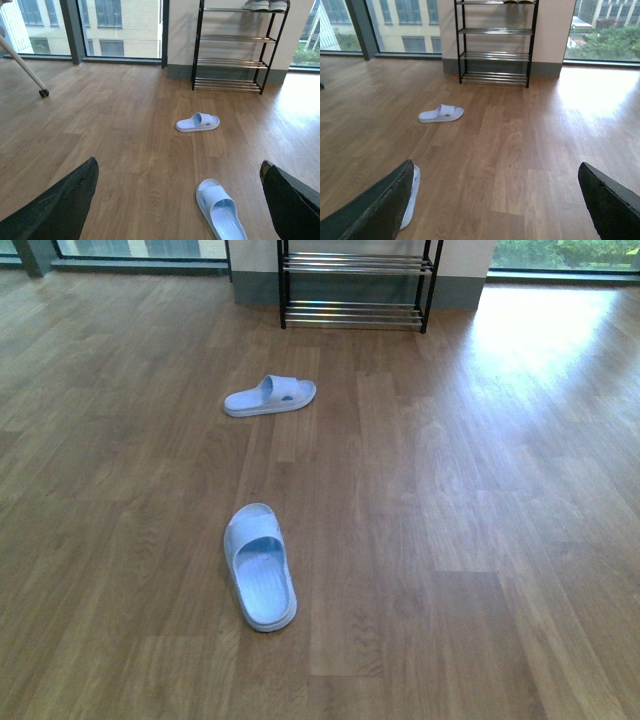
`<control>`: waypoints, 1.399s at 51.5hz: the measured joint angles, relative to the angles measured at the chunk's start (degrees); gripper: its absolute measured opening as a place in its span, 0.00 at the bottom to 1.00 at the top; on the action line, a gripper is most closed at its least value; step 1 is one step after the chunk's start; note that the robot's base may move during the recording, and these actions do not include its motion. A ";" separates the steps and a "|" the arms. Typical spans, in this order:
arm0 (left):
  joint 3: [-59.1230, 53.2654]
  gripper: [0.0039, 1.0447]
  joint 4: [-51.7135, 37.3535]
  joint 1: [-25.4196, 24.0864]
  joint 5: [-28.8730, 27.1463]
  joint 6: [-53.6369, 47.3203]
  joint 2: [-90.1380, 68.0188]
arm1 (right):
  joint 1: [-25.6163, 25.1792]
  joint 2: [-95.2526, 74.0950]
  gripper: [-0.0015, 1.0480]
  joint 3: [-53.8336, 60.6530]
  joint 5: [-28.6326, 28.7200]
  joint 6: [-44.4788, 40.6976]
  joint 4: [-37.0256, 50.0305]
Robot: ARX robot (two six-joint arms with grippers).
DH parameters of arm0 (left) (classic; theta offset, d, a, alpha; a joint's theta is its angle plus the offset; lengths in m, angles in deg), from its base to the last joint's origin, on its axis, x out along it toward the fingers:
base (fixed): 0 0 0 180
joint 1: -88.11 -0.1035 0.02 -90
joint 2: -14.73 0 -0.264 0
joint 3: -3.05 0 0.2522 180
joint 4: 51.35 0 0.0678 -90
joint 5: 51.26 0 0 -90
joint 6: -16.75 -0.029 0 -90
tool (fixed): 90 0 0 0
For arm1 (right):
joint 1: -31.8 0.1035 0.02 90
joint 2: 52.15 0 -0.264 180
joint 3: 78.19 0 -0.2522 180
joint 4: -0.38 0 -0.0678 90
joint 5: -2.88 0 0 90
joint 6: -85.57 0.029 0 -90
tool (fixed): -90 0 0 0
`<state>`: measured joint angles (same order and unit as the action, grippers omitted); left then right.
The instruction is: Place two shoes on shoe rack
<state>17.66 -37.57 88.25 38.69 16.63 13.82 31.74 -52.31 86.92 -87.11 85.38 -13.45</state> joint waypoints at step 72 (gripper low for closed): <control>16.85 0.91 -12.52 5.64 -1.62 38.86 -57.75 | 0.00 -0.09 0.91 0.00 0.00 0.00 0.00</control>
<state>34.51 -50.10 93.89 37.07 55.49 -43.93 31.74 -52.40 86.92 -87.11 85.38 -13.45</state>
